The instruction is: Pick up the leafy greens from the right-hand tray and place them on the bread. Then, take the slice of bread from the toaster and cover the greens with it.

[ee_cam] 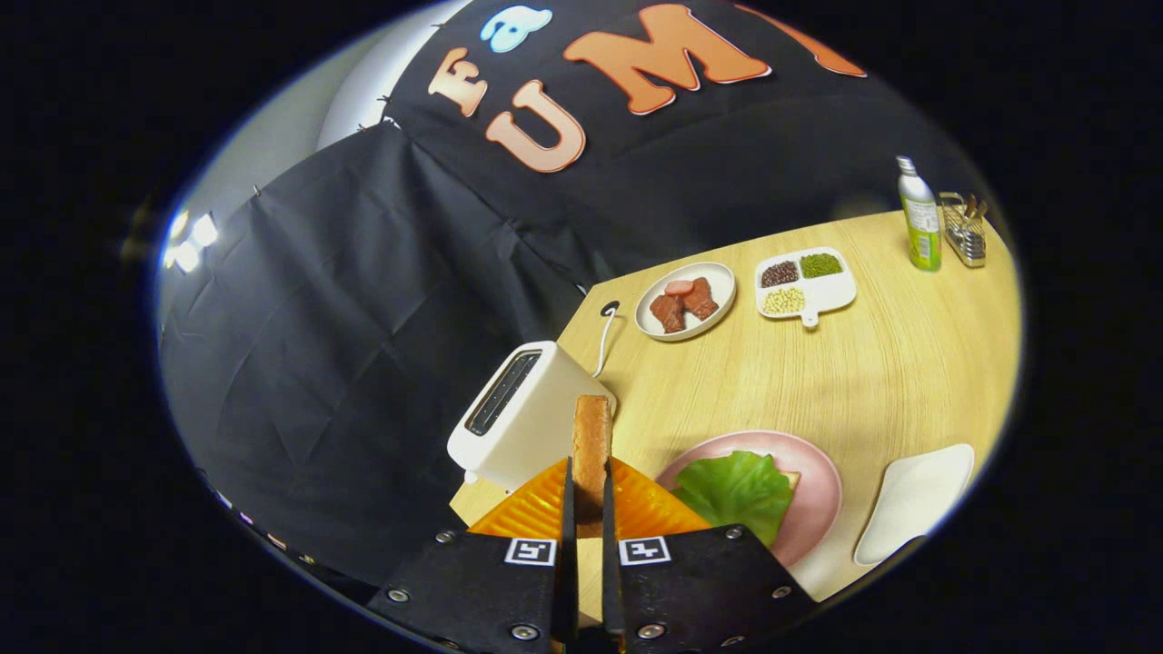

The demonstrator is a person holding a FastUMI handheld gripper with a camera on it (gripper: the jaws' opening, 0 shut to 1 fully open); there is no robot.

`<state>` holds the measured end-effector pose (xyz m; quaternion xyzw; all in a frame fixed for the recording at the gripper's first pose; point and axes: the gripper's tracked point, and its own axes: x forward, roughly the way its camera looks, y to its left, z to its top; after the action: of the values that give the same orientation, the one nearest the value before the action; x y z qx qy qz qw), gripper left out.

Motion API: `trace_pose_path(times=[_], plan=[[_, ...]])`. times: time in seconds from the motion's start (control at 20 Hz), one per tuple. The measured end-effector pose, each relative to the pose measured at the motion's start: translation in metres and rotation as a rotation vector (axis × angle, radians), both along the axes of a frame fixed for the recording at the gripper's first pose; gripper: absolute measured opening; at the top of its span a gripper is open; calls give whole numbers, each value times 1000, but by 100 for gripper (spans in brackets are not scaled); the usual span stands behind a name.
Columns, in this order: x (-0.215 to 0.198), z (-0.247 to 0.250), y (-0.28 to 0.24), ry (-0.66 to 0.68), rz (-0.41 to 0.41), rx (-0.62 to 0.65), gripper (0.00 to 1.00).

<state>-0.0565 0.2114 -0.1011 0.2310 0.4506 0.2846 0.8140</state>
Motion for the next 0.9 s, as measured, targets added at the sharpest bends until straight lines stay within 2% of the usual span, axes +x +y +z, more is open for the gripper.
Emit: trace_pose_path(times=[0.4,0.9], plan=[[-12,-42,-37,87,-103,101,11],[-26,-95,-60,205,-164,147,11]])
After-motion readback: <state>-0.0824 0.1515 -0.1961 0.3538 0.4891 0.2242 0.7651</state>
